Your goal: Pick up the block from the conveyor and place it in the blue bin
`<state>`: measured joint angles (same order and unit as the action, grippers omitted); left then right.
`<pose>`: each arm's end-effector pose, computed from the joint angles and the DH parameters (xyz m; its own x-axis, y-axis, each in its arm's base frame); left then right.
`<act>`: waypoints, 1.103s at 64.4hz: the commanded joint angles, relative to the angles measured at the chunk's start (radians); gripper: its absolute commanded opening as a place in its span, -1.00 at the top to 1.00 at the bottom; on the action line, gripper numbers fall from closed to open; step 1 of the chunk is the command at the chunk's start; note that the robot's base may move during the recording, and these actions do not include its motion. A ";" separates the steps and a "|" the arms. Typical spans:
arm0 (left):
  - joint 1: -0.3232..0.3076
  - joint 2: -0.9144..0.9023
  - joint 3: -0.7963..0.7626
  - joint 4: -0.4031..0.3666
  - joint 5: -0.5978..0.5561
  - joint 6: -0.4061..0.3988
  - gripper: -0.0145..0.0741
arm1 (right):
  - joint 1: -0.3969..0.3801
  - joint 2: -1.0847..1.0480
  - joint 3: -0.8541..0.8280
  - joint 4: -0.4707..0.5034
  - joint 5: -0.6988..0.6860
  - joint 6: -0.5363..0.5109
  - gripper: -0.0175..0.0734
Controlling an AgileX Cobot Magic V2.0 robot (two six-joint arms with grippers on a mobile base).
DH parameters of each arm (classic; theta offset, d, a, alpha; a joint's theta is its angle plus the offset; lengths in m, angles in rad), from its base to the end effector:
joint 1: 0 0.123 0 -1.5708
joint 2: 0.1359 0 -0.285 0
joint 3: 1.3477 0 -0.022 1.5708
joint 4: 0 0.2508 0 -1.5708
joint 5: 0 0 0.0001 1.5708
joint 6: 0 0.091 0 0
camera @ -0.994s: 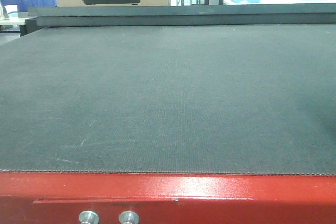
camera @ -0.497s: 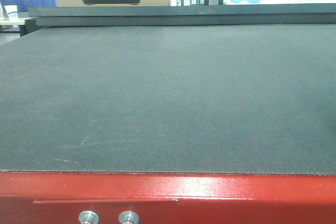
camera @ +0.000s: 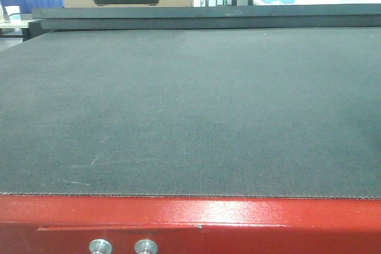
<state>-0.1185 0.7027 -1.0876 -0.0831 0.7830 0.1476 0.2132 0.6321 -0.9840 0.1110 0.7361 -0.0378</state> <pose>0.1079 -0.0182 0.4409 -0.2856 0.1230 -0.9504 0.1995 0.9776 0.0666 0.0958 0.0277 0.4211 -0.2954 -0.0184 -0.9552 -0.2677 0.9614 0.0642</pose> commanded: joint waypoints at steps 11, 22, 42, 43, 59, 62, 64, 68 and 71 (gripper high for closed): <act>-0.007 0.000 -0.009 0.000 -0.012 0.000 0.92 | -0.005 -0.003 -0.006 -0.012 -0.011 -0.009 0.95; -0.007 0.000 -0.009 0.000 -0.012 0.000 0.92 | -0.005 -0.003 -0.006 -0.012 -0.011 -0.009 0.95; -0.007 0.000 -0.009 0.000 -0.012 0.000 0.92 | -0.005 -0.003 -0.006 -0.012 -0.011 -0.009 0.95; -0.007 0.000 -0.009 0.000 -0.012 0.000 0.92 | -0.005 -0.003 -0.006 -0.012 -0.011 -0.009 0.95; -0.007 0.000 -0.009 0.000 -0.012 0.000 0.92 | -0.005 -0.003 -0.006 -0.012 -0.011 -0.009 0.95; -0.007 0.000 -0.009 0.000 -0.012 0.000 0.92 | -0.005 -0.003 -0.006 -0.012 -0.011 -0.009 0.95; -0.007 0.000 -0.009 0.000 -0.012 0.000 0.92 | -0.005 -0.003 -0.006 -0.012 -0.011 -0.009 0.95; -0.007 0.000 -0.009 0.000 -0.012 0.000 0.92 | -0.005 -0.003 -0.006 -0.012 -0.011 -0.009 0.95; -0.007 0.000 -0.009 0.000 -0.012 0.000 0.92 | -0.005 -0.003 -0.006 -0.012 -0.011 -0.009 0.95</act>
<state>-0.1185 0.7027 -1.0892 -0.0790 0.7830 0.1476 0.2132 0.6321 -0.9840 0.1090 0.7361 -0.0394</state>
